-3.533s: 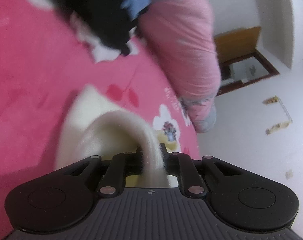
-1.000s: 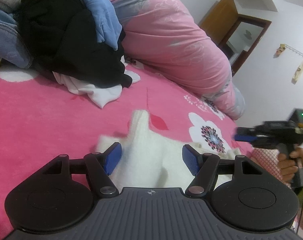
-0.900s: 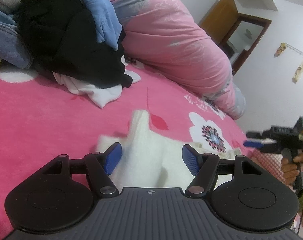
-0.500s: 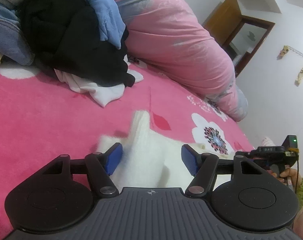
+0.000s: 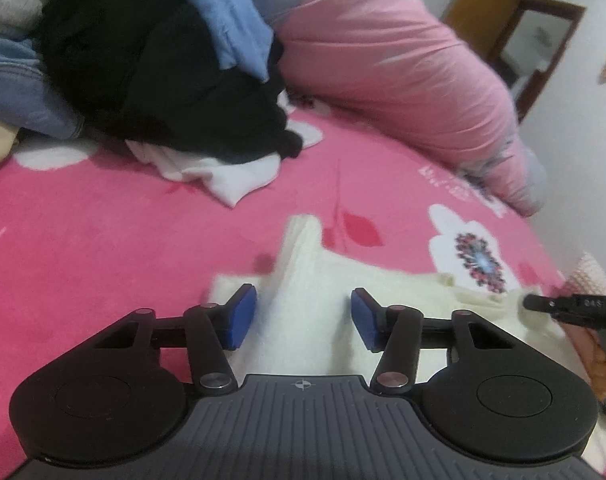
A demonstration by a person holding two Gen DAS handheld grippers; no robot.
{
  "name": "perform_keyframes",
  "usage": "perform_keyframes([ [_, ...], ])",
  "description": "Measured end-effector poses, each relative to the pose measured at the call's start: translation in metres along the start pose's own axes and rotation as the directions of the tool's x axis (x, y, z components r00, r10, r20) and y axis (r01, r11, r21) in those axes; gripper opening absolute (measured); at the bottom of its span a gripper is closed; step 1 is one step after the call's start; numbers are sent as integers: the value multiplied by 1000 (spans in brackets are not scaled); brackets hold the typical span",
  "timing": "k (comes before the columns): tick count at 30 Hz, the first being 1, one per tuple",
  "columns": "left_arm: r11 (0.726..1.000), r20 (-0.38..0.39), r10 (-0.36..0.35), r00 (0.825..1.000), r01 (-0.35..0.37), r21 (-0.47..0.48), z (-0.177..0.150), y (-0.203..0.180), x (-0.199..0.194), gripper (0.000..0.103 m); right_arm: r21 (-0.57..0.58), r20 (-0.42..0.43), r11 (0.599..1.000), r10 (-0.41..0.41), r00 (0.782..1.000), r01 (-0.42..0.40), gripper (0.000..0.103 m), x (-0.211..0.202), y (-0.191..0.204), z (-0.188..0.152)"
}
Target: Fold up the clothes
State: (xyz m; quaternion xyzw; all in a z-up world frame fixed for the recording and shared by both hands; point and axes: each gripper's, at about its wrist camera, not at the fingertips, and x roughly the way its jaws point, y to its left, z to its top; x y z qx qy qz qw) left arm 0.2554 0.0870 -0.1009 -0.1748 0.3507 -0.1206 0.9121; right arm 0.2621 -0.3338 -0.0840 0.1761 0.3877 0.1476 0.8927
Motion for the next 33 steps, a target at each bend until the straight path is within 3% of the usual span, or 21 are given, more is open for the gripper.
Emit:
perform_keyframes([
  [1, 1000, 1, 13, 1000, -13, -1, 0, -1, 1, 26, -8, 19, 1000, -2, 1000, 2, 11, -4, 2, -1],
  [3, 1000, 7, 24, 1000, -24, -8, 0, -1, -1, 11, -24, 56, 1000, -6, 998, 7, 9, -12, 6, -3],
  [6, 999, 59, -2, 998, 4, -33, -1, 0, -18, 8, -40, 146, 999, 23, 989, -17, 8, -38, 14, -5],
  [10, 990, 181, -84, 980, 102, -94, 3, 5, -53, 8, -49, 263, 997, 68, 962, -57, 8, -74, 23, 0],
  [14, 987, 240, -83, 967, 113, -112, 13, 5, -56, 8, -24, 314, 997, 76, 946, -72, 8, -74, 17, 11],
  [16, 987, 216, -63, 974, 93, -131, 15, 8, -42, 8, 14, 308, 998, 61, 949, -68, 8, -61, 7, 13],
  [19, 982, 78, -4, 997, 18, -189, 10, 20, -4, 8, 82, 225, 996, -2, 974, -17, 8, -23, -14, 7],
  [21, 972, 17, -1, 1000, 5, -234, 5, 30, 10, 8, 146, 154, 989, -39, 987, 17, 8, -3, -28, -1],
  [27, 977, 2, -13, 1000, 13, -214, 4, 33, 10, 12, 196, 100, 980, -53, 994, 33, 10, 2, -41, -5],
  [29, 978, 23, -12, 1000, 17, -207, 6, 32, 2, 17, 178, 91, 978, -127, 988, 110, 27, -5, -33, -3],
  [30, 980, 49, 0, 999, 10, -200, 6, 31, -5, 20, 168, 88, 975, -165, 982, 149, 28, -9, -29, -2],
  [31, 982, 88, 23, 996, -6, -190, 5, 29, -14, 29, 141, 123, 974, -194, 973, 176, 28, -18, -23, -1],
  [33, 989, 191, 89, 977, -63, -136, 4, 19, -36, 36, 40, 220, 974, -228, 948, 225, 27, -38, 0, 2],
])
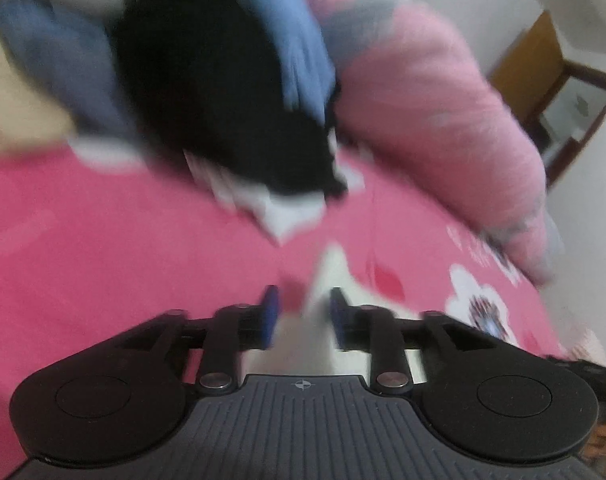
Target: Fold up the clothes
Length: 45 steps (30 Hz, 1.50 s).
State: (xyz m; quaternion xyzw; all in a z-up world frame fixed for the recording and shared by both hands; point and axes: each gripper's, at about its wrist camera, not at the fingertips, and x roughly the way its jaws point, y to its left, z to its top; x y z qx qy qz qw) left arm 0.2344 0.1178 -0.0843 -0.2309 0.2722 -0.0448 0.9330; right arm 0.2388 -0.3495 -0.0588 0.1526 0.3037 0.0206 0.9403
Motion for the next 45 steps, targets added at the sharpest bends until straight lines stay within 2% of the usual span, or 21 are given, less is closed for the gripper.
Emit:
perform_keyframes([
  [1, 999, 45, 8, 999, -10, 50, 1, -8, -8, 36, -63, 33, 998, 5, 999, -3, 27, -8, 15, 3],
  [3, 989, 86, -15, 996, 2, 149, 1, -27, -17, 36, -171, 27, 984, 65, 998, -60, 27, -10, 47, 6],
  [6, 966, 10, -85, 996, 80, 247, -6, -57, -7, 37, -285, -72, 941, 170, 983, -184, 25, 10, 101, -3],
  [7, 958, -25, -85, 996, 89, 272, -11, -63, 1, 37, -302, -107, 930, 186, 977, -210, 24, 22, 115, -9],
  [8, 954, -50, -53, 997, 65, 292, -17, -66, 11, 37, -317, -142, 919, 199, 970, -235, 23, 33, 128, -15],
  [9, 951, -69, -1, 998, 22, 309, -23, -67, 22, 37, -324, -174, 919, 175, 969, -224, 22, 49, 132, -24],
  [11, 957, -144, 78, 987, -34, 289, -32, -54, 45, 35, -337, -236, 920, 121, 964, -198, 21, 81, 138, -43],
  [12, 966, -161, 77, 984, -34, 255, -33, -46, 49, 35, -324, -266, 927, 100, 959, -187, 21, 97, 132, -55],
  [14, 981, -159, 40, 987, -8, 193, -27, -35, 46, 33, -267, -257, 941, 137, 957, -207, 20, 96, 124, -53],
  [19, 987, -149, 20, 989, 5, 163, -31, -25, 45, 32, -271, -254, 943, 124, 959, -194, 20, 95, 126, -57],
  [22, 991, -155, 15, 988, 7, 135, -27, -24, 44, 31, -203, -257, 956, 157, 954, -212, 20, 91, 116, -47],
  [26, 999, -157, -47, 987, 45, -15, -17, 0, 42, 26, -119, -167, 988, 80, 983, -100, 22, 52, 79, -26],
  [28, 989, -137, -100, 986, 83, -124, -14, 16, 38, 26, -118, -123, 992, 34, 992, -48, 23, 25, 60, -19],
  [30, 967, -105, -152, 983, 126, -220, -10, 30, 30, 29, -114, -82, 993, -4, 997, -6, 23, -5, 40, -13],
  [32, 950, -71, -179, 981, 154, -271, -6, 36, 20, 34, -100, -55, 995, -1, 998, -4, 23, -32, 27, -13],
  [34, 947, -40, -185, 982, 167, -275, -3, 36, 9, 43, -100, -37, 995, 27, 999, -31, 23, -53, 22, -18],
  [37, 955, -54, -176, 983, 157, -252, -3, 32, 3, 43, -91, -42, 990, 102, 994, -106, 23, -73, 16, -34],
  [40, 960, -73, -146, 987, 124, -252, -4, 31, -6, 43, -14, -86, 998, 57, 995, -58, 23, -71, -7, -52],
  [42, 963, -78, -140, 987, 118, -241, -4, 29, -18, 43, 99, -76, 995, 0, 997, 7, 22, -82, -35, -56],
  [45, 979, -73, -141, 987, 128, -162, -5, 21, -46, 46, 133, -11, 991, -10, 1000, 12, 22, -117, -52, -57],
])
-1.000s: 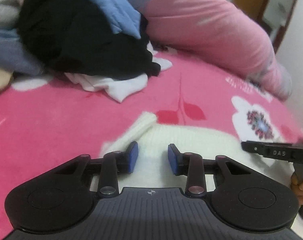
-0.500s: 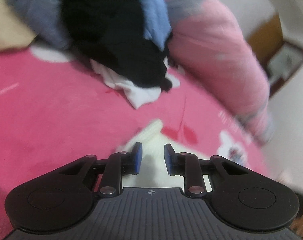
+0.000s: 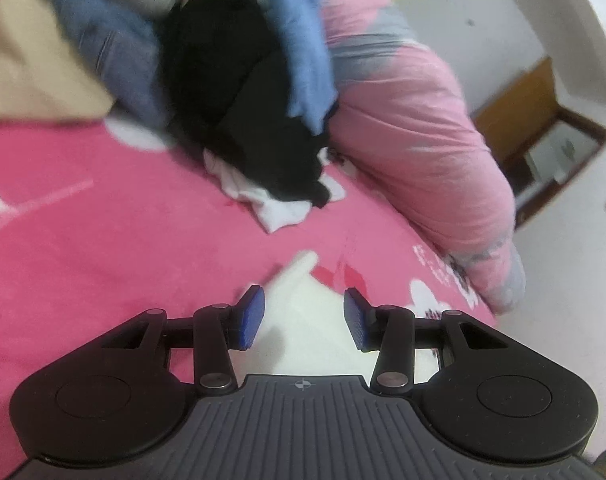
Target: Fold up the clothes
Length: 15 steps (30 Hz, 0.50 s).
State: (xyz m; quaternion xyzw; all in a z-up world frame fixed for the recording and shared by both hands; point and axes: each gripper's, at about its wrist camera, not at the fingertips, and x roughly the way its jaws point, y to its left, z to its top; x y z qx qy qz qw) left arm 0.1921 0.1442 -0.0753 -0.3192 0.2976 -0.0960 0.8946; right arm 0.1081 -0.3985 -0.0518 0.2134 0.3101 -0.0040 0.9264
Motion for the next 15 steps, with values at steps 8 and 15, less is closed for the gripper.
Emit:
perform_keyframes([
  [8, 993, -68, -3, 998, 11, 116, -41, -15, -54, 66, 0, 3, 998, 65, 998, -65, 51, -50, -5, -32],
  [15, 999, -103, 7, 995, -2, 49, -73, 3, -74, 68, 38, -84, 993, 115, 990, -112, 40, -46, -15, -67],
])
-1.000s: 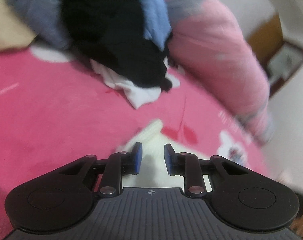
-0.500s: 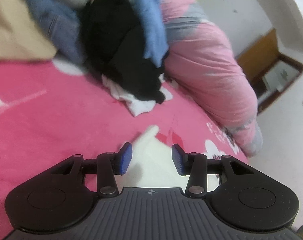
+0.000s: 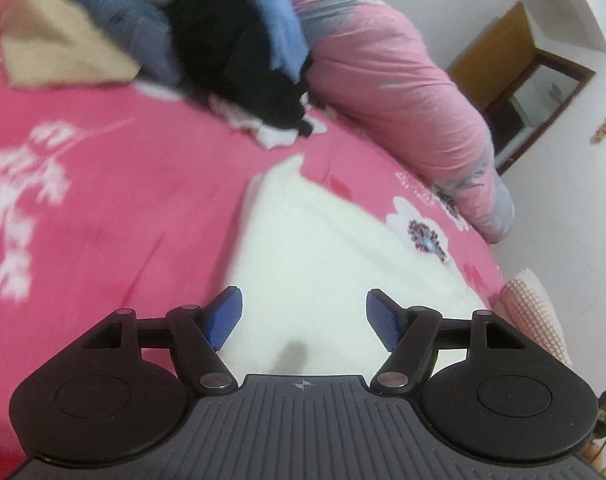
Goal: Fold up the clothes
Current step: 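Close both grippers and lift them away from the sweater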
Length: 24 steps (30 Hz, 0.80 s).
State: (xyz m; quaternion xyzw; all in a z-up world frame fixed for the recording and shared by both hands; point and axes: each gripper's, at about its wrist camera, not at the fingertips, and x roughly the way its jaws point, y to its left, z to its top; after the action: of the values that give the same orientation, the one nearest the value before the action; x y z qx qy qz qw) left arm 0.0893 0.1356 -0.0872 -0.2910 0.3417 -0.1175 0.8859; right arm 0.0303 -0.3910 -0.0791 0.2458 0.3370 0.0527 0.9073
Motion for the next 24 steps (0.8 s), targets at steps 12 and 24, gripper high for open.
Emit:
perform_keyframes([
  [12, 993, 8, 112, 994, -113, 44, -11, 13, -6, 6, 69, 46, 996, 56, 997, -59, 9, -14, -17, -28],
  [24, 935, 229, 114, 967, -182, 304, -22, -47, -50, 26, -135, 270, 982, -92, 958, 132, 17, -67, 45, -33],
])
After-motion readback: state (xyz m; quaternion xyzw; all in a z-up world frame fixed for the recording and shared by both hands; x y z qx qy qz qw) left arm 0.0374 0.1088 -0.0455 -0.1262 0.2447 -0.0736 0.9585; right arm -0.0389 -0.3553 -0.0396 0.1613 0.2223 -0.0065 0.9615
